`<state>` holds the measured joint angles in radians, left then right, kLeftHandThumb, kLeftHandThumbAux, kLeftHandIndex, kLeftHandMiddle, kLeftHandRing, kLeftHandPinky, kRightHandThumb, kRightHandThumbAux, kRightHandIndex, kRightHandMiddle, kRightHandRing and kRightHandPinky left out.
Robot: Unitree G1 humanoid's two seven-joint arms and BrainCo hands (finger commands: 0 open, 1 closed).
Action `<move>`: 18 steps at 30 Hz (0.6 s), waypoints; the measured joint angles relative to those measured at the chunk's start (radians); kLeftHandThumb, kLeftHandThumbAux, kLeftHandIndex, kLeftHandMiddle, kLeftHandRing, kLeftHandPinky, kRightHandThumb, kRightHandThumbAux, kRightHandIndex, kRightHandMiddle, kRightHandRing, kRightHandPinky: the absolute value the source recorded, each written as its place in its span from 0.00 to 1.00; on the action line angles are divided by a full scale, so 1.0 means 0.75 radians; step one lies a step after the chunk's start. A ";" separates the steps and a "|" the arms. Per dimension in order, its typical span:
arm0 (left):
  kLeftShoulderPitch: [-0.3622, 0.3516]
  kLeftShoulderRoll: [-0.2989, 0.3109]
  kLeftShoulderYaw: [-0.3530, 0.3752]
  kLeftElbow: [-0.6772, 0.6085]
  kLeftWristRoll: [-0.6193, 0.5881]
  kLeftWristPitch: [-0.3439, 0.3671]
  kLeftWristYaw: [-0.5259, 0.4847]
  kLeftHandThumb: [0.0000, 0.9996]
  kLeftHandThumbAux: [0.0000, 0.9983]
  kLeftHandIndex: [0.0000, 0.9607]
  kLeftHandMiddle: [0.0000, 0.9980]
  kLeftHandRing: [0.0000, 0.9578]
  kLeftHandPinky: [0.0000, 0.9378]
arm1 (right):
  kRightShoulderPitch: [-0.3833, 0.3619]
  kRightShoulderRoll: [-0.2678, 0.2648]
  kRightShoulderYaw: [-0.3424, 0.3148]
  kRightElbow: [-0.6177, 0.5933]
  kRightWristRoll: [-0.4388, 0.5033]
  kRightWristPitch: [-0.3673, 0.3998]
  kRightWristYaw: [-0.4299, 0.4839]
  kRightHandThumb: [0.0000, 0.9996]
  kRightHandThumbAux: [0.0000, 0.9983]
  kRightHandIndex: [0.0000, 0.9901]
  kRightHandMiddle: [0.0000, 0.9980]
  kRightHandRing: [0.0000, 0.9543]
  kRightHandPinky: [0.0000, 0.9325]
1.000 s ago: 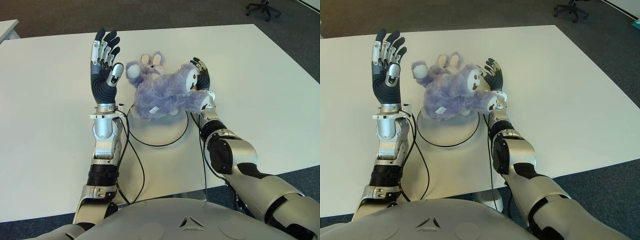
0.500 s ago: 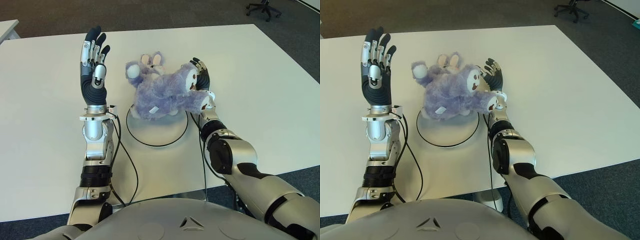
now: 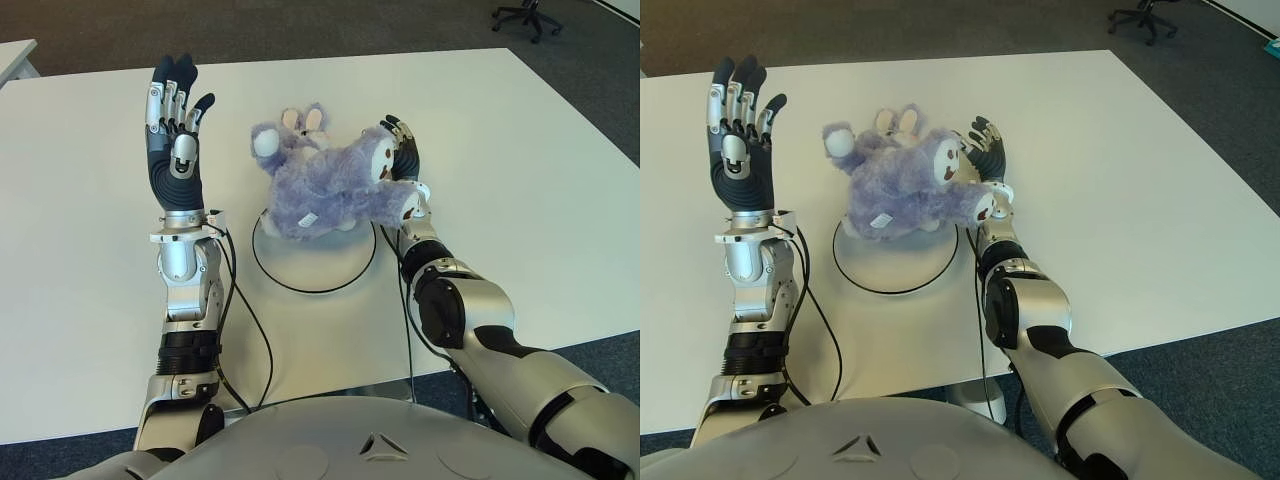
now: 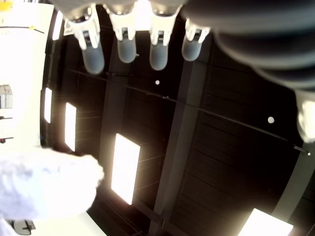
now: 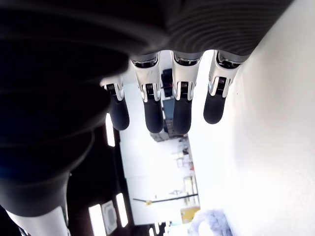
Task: Put the doll into the plate.
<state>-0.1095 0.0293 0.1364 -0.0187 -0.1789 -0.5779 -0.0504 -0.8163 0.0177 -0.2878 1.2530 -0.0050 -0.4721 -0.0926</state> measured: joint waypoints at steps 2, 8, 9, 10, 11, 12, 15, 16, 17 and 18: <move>-0.001 0.000 0.009 0.000 0.000 0.003 0.000 0.01 0.43 0.00 0.12 0.14 0.16 | 0.000 0.000 0.000 0.000 0.000 0.000 0.000 0.06 0.74 0.15 0.17 0.16 0.16; -0.006 0.005 0.027 0.007 0.007 0.012 0.000 0.00 0.45 0.00 0.11 0.14 0.16 | 0.000 0.001 0.000 0.001 0.000 0.000 0.000 0.06 0.74 0.15 0.17 0.16 0.16; -0.009 0.006 0.031 0.013 0.014 0.012 0.001 0.00 0.45 0.00 0.11 0.14 0.16 | 0.000 0.001 0.000 0.001 0.000 0.000 0.000 0.06 0.74 0.15 0.17 0.16 0.16; -0.011 0.007 0.037 0.020 0.023 0.013 0.003 0.00 0.45 0.00 0.11 0.13 0.15 | 0.001 0.001 0.000 0.001 0.000 0.000 0.000 0.07 0.75 0.15 0.17 0.16 0.16; -0.014 0.009 0.043 0.027 0.033 0.014 0.005 0.00 0.45 0.00 0.11 0.13 0.14 | 0.001 0.000 -0.001 0.002 0.000 0.000 0.000 0.07 0.75 0.15 0.18 0.16 0.16; -0.017 0.012 0.051 0.034 0.044 0.017 0.009 0.00 0.45 0.00 0.11 0.13 0.14 | 0.001 0.000 -0.001 0.002 0.000 0.000 0.000 0.07 0.75 0.15 0.18 0.16 0.16; -0.026 0.023 0.065 0.054 0.069 0.022 0.023 0.00 0.45 0.00 0.11 0.13 0.14 | 0.001 -0.002 -0.001 0.003 0.000 0.000 -0.001 0.07 0.75 0.15 0.18 0.16 0.15; -0.031 0.028 0.070 0.063 0.080 0.022 0.029 0.00 0.45 0.00 0.11 0.13 0.14 | 0.001 -0.003 -0.002 0.003 0.000 0.000 -0.001 0.07 0.75 0.15 0.17 0.16 0.15; -0.037 0.034 0.073 0.079 0.091 0.022 0.035 0.00 0.45 0.00 0.11 0.13 0.14 | 0.001 -0.005 -0.002 0.003 0.000 0.000 -0.001 0.07 0.75 0.15 0.17 0.16 0.15; -0.041 0.040 0.077 0.090 0.100 0.023 0.039 0.00 0.44 0.00 0.12 0.14 0.14 | 0.001 -0.005 -0.002 0.004 0.000 0.000 -0.001 0.07 0.75 0.15 0.17 0.16 0.15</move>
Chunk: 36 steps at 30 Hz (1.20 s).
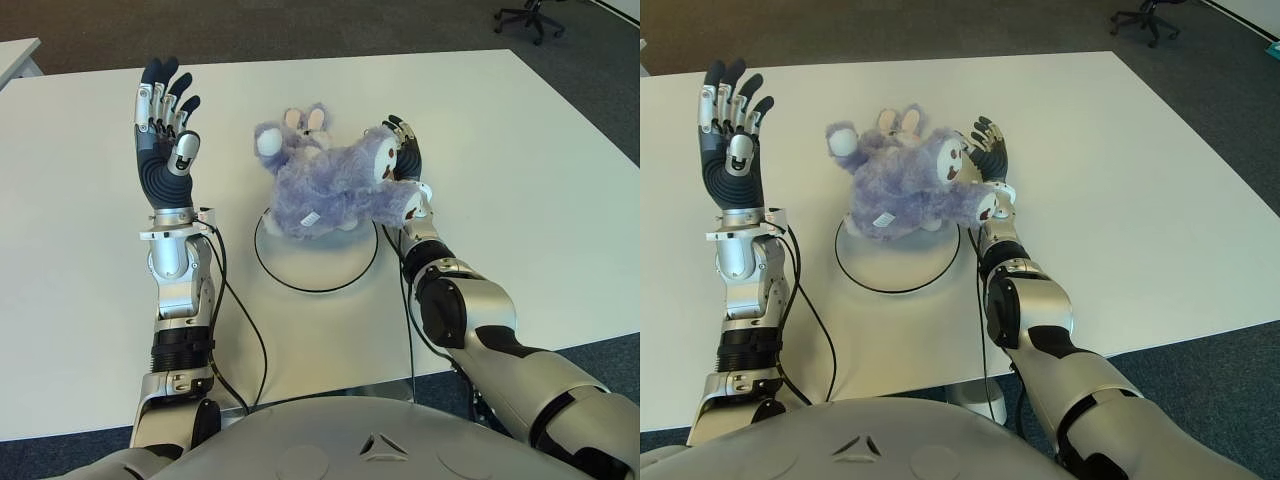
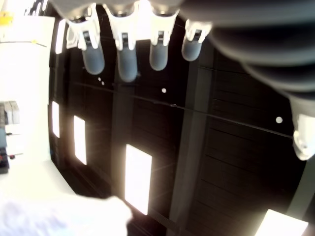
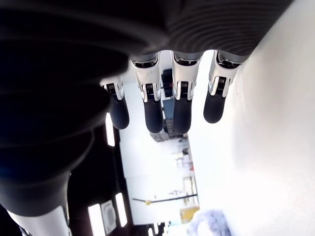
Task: Put the doll into the plate.
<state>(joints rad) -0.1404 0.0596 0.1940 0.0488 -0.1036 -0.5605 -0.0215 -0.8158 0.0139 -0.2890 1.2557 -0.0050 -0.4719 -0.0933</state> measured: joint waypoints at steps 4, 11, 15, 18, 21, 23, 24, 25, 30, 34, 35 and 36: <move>-0.018 0.022 0.012 0.046 0.022 0.003 0.007 0.00 0.42 0.00 0.13 0.14 0.14 | 0.000 -0.002 0.000 0.001 0.000 0.000 -0.001 0.07 0.75 0.15 0.17 0.16 0.15; -0.085 0.047 0.034 0.127 0.021 0.018 0.009 0.00 0.43 0.00 0.15 0.18 0.19 | 0.000 -0.004 -0.001 0.001 0.000 0.000 -0.002 0.07 0.75 0.15 0.18 0.16 0.15; -0.131 0.052 0.036 0.172 0.022 0.032 0.010 0.00 0.43 0.00 0.15 0.18 0.18 | 0.000 -0.004 -0.002 0.001 0.000 0.000 -0.003 0.07 0.75 0.15 0.18 0.16 0.16; -0.160 0.054 0.036 0.197 0.025 0.043 0.014 0.00 0.43 0.01 0.15 0.17 0.19 | -0.001 -0.002 -0.003 0.001 0.000 0.000 -0.003 0.08 0.75 0.16 0.18 0.16 0.16; -0.177 0.060 0.035 0.211 0.038 0.063 0.023 0.00 0.43 0.03 0.15 0.18 0.20 | -0.003 0.002 -0.004 0.001 0.002 0.000 -0.003 0.08 0.75 0.16 0.18 0.16 0.16; -0.185 0.063 0.035 0.219 0.045 0.075 0.026 0.00 0.43 0.03 0.15 0.18 0.21 | -0.004 0.004 -0.005 0.002 0.002 0.000 -0.003 0.08 0.75 0.16 0.18 0.16 0.16; -0.190 0.064 0.035 0.223 0.048 0.082 0.027 0.00 0.44 0.03 0.15 0.18 0.22 | -0.004 0.004 -0.006 0.002 0.002 0.000 -0.003 0.08 0.75 0.16 0.17 0.16 0.15; -0.194 0.064 0.035 0.226 0.049 0.088 0.028 0.00 0.44 0.03 0.15 0.18 0.22 | -0.004 0.004 -0.006 0.002 0.002 0.000 -0.003 0.08 0.75 0.16 0.17 0.16 0.15; -0.218 0.079 0.034 0.249 0.049 0.140 0.028 0.00 0.46 0.02 0.15 0.18 0.22 | -0.005 0.005 -0.005 0.002 0.002 0.000 -0.003 0.07 0.75 0.17 0.18 0.16 0.15; -0.232 0.094 0.034 0.274 0.045 0.173 0.027 0.00 0.47 0.03 0.15 0.19 0.24 | -0.005 0.004 -0.005 0.003 0.002 0.000 -0.003 0.07 0.75 0.17 0.18 0.16 0.15; -0.235 0.097 0.034 0.279 0.044 0.177 0.027 0.00 0.47 0.03 0.16 0.20 0.25 | -0.005 0.004 -0.005 0.003 0.002 0.000 -0.003 0.07 0.74 0.16 0.18 0.16 0.16; -0.240 0.100 0.034 0.287 0.042 0.180 0.027 0.00 0.47 0.03 0.16 0.20 0.26 | -0.005 0.004 -0.005 0.003 0.002 0.000 -0.003 0.07 0.74 0.16 0.18 0.16 0.16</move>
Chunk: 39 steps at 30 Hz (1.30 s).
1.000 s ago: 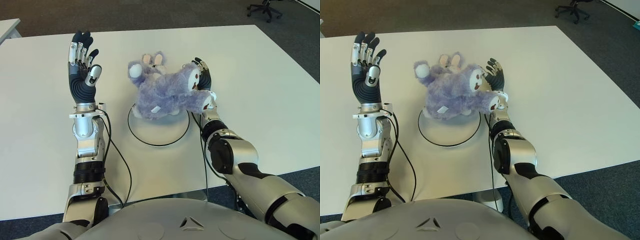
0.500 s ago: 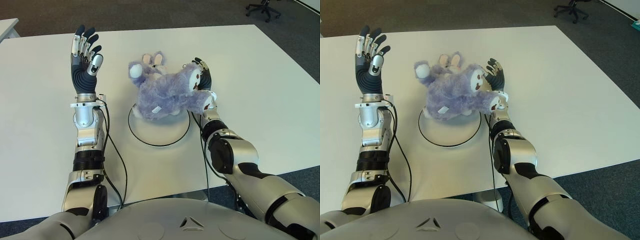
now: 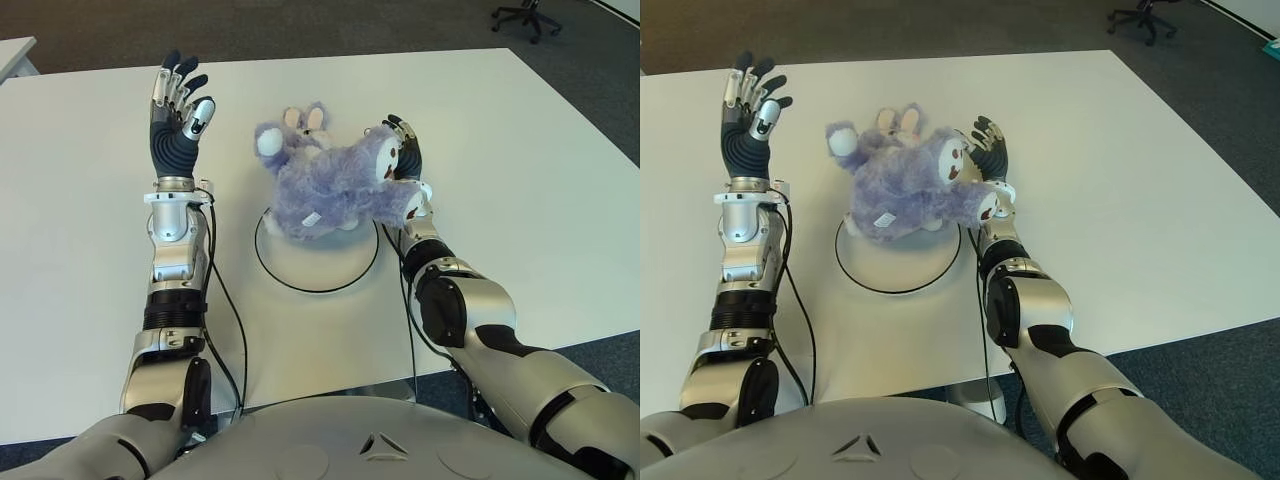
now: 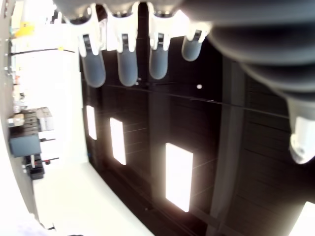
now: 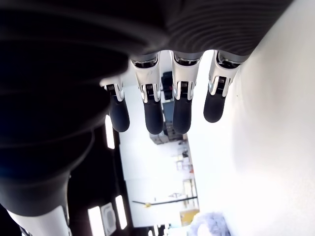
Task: Put the doll into the plate.
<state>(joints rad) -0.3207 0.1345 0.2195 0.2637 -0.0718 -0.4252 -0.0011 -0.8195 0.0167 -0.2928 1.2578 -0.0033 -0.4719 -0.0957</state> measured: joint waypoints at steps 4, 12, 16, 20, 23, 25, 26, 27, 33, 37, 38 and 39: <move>-0.021 0.010 0.000 0.030 -0.003 0.006 0.000 0.00 0.47 0.03 0.17 0.22 0.26 | 0.000 -0.001 0.000 0.000 0.000 0.000 0.000 0.07 0.74 0.15 0.18 0.17 0.17; -0.042 0.014 0.001 0.080 -0.007 0.010 0.000 0.00 0.47 0.03 0.17 0.21 0.22 | 0.000 -0.001 0.000 0.000 0.000 0.000 -0.001 0.08 0.73 0.15 0.18 0.16 0.16; -0.055 0.015 0.003 0.103 -0.007 0.009 0.000 0.00 0.47 0.03 0.18 0.21 0.23 | 0.000 -0.001 -0.001 0.000 0.000 0.000 0.000 0.08 0.73 0.15 0.17 0.16 0.15; -0.068 0.018 0.006 0.139 -0.008 0.007 0.000 0.00 0.46 0.04 0.20 0.23 0.25 | 0.000 -0.001 -0.001 0.000 0.000 0.000 0.000 0.08 0.73 0.16 0.17 0.16 0.15; -0.073 0.020 0.010 0.166 -0.010 0.005 0.000 0.00 0.45 0.03 0.20 0.23 0.25 | 0.000 -0.001 -0.001 0.000 0.000 0.000 0.000 0.07 0.73 0.15 0.17 0.15 0.13; -0.074 0.023 0.012 0.184 -0.012 0.004 0.000 0.00 0.45 0.03 0.20 0.23 0.25 | 0.000 -0.001 -0.001 0.000 0.000 0.000 0.000 0.07 0.72 0.15 0.16 0.15 0.14; -0.074 0.023 0.013 0.189 -0.012 0.004 0.000 0.00 0.45 0.03 0.20 0.23 0.25 | 0.000 -0.001 -0.001 0.000 0.000 0.000 0.000 0.07 0.72 0.15 0.16 0.14 0.14; -0.074 0.023 0.014 0.195 -0.013 0.004 0.000 0.00 0.45 0.03 0.19 0.23 0.25 | 0.000 -0.001 -0.001 0.000 0.000 0.000 0.000 0.07 0.72 0.15 0.16 0.15 0.15; -0.081 0.024 0.021 0.234 -0.023 -0.001 0.000 0.00 0.46 0.04 0.20 0.23 0.28 | 0.000 -0.002 -0.001 0.000 0.000 0.000 0.000 0.07 0.72 0.15 0.17 0.16 0.16; -0.085 0.023 0.033 0.263 -0.035 -0.002 0.002 0.00 0.46 0.05 0.20 0.24 0.28 | 0.000 -0.002 -0.001 0.000 0.000 0.000 0.000 0.07 0.72 0.15 0.17 0.16 0.15; -0.087 0.023 0.037 0.270 -0.036 -0.002 0.003 0.00 0.46 0.05 0.20 0.24 0.28 | 0.000 -0.002 -0.001 0.000 0.000 0.000 0.000 0.07 0.73 0.15 0.17 0.16 0.15; -0.090 0.023 0.042 0.280 -0.038 -0.002 0.006 0.00 0.46 0.05 0.20 0.24 0.28 | 0.000 -0.003 -0.001 0.000 0.000 0.000 0.000 0.07 0.73 0.15 0.17 0.16 0.16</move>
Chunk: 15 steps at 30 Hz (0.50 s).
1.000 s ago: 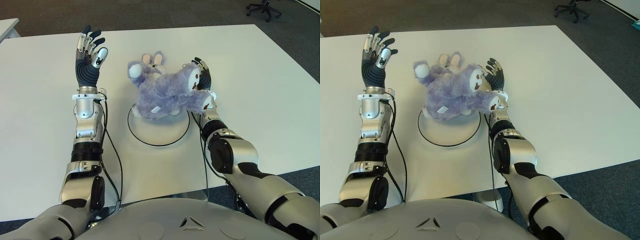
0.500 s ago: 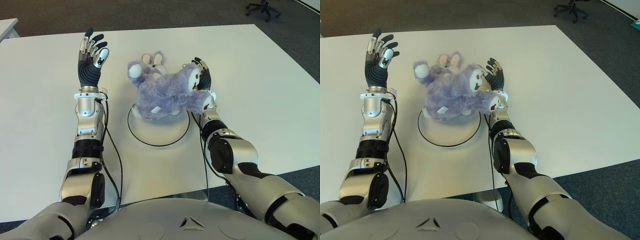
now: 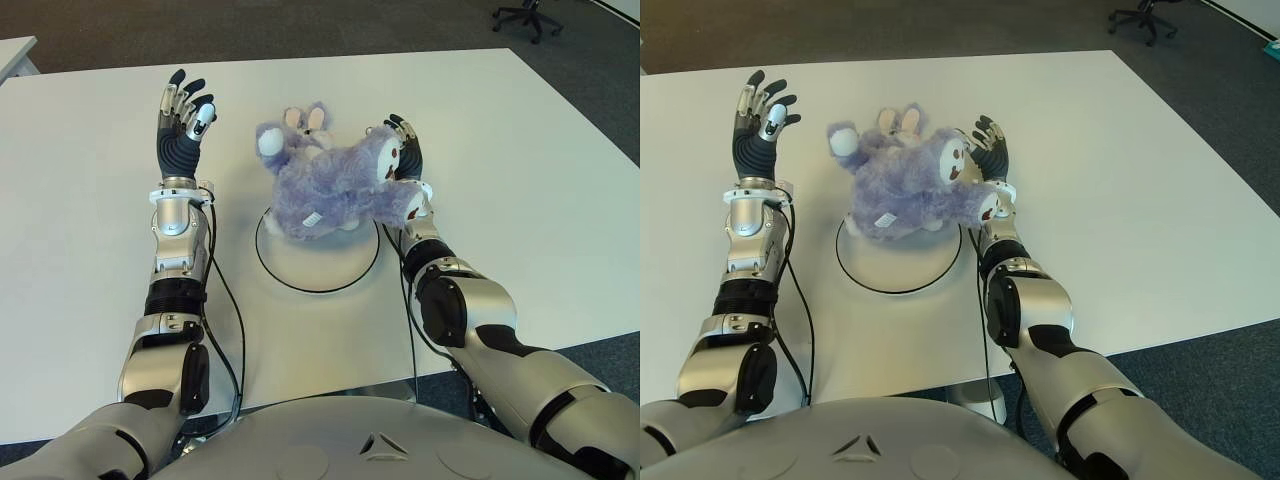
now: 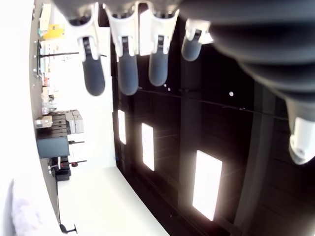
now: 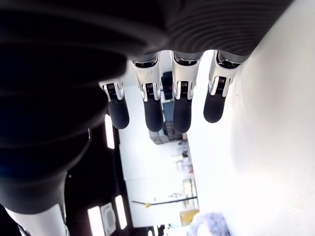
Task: Put the doll into the plate.
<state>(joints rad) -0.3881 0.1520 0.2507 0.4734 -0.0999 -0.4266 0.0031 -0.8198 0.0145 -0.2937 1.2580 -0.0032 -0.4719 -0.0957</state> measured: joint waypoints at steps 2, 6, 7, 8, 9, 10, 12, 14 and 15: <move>-0.004 0.000 0.007 0.010 -0.002 0.000 0.004 0.00 0.47 0.05 0.20 0.24 0.27 | 0.000 0.000 0.000 0.000 0.000 0.000 0.000 0.08 0.73 0.15 0.18 0.16 0.15; -0.019 0.000 0.013 0.032 -0.005 0.000 0.011 0.00 0.47 0.04 0.21 0.24 0.27 | 0.000 -0.003 -0.001 0.000 0.000 0.000 0.000 0.08 0.74 0.15 0.18 0.16 0.16; -0.025 0.000 0.014 0.041 -0.007 0.000 0.014 0.00 0.48 0.04 0.20 0.24 0.27 | 0.000 -0.004 -0.001 0.000 0.000 0.000 0.000 0.08 0.74 0.15 0.18 0.17 0.16; -0.030 0.000 0.014 0.051 -0.009 0.000 0.014 0.00 0.48 0.04 0.20 0.24 0.27 | 0.000 -0.004 -0.002 0.000 0.000 0.000 0.001 0.08 0.74 0.15 0.18 0.17 0.17; -0.033 0.000 0.015 0.057 -0.011 0.000 0.014 0.00 0.48 0.04 0.20 0.23 0.27 | 0.000 -0.004 -0.002 0.000 0.000 0.000 0.001 0.08 0.74 0.15 0.18 0.17 0.16; -0.035 0.000 0.014 0.061 -0.011 0.000 0.014 0.00 0.48 0.04 0.20 0.23 0.27 | 0.000 -0.004 -0.002 0.000 0.000 0.000 0.002 0.08 0.74 0.15 0.18 0.17 0.16; -0.036 0.000 0.015 0.067 -0.012 0.000 0.014 0.00 0.48 0.03 0.20 0.23 0.27 | 0.000 -0.004 -0.002 0.000 0.000 0.000 0.003 0.08 0.74 0.15 0.19 0.17 0.17; -0.039 0.000 0.015 0.078 -0.013 0.000 0.014 0.00 0.48 0.03 0.19 0.23 0.27 | 0.000 -0.004 -0.003 0.000 0.000 0.000 0.003 0.08 0.74 0.16 0.19 0.17 0.17; -0.041 0.000 0.015 0.084 -0.013 0.000 0.014 0.00 0.48 0.03 0.19 0.23 0.27 | 0.000 -0.004 -0.003 0.000 0.000 0.000 0.003 0.08 0.74 0.16 0.19 0.17 0.17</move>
<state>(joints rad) -0.4186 0.1518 0.2616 0.5362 -0.1094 -0.4268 0.0136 -0.8196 0.0117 -0.2959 1.2581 -0.0028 -0.4719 -0.0932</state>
